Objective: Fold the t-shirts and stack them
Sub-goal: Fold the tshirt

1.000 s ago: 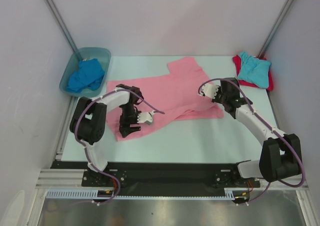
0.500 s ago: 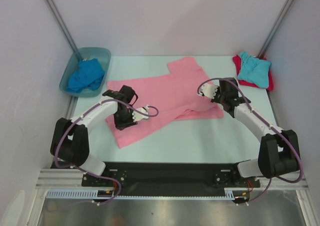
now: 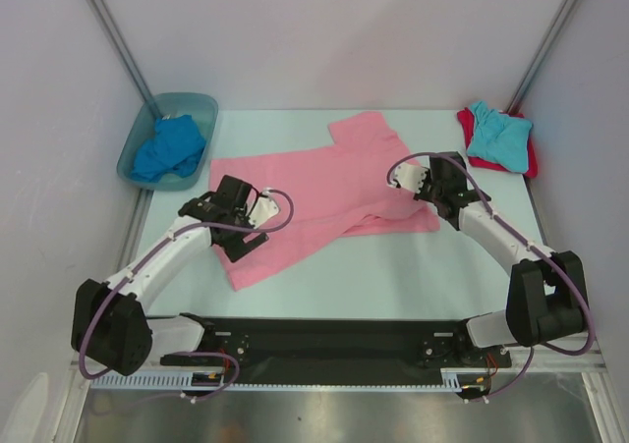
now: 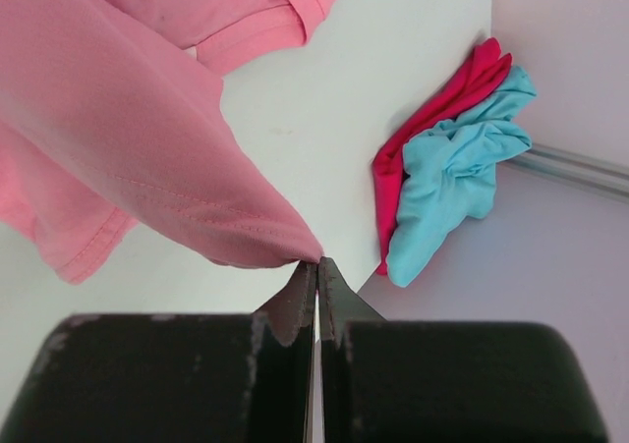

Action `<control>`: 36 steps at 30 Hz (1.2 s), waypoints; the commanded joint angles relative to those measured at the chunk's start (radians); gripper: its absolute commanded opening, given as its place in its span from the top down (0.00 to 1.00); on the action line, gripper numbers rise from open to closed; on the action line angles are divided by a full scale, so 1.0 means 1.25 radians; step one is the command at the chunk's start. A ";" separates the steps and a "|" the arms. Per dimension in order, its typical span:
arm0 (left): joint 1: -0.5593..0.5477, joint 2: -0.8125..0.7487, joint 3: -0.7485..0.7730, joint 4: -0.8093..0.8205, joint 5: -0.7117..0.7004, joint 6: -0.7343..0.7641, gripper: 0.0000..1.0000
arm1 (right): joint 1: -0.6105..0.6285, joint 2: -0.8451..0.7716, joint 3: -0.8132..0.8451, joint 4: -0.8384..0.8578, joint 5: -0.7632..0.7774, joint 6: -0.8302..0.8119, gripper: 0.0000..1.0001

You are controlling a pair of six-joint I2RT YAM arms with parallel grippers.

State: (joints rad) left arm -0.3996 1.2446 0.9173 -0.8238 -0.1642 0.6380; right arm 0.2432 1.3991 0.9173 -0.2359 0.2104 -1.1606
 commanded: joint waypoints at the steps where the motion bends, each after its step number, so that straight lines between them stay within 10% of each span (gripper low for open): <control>1: 0.003 -0.015 -0.012 0.074 -0.087 -0.149 0.02 | 0.013 0.000 0.023 0.034 0.022 0.000 1.00; 10: 0.055 0.016 0.155 0.061 -0.118 -0.232 0.02 | 0.056 -0.006 0.018 0.046 0.060 -0.035 1.00; 23: -0.257 -0.420 -0.494 0.414 -0.296 0.129 0.10 | 0.074 0.027 0.037 0.035 0.108 -0.025 1.00; 36: -0.269 -0.611 -0.552 0.328 -0.082 0.259 0.11 | 0.099 0.069 0.064 0.041 0.141 -0.019 1.00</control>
State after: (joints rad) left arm -0.7315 0.5098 0.1772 -0.3946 -0.3599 0.9085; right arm 0.3607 1.4746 0.9508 -0.2043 0.3557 -1.1919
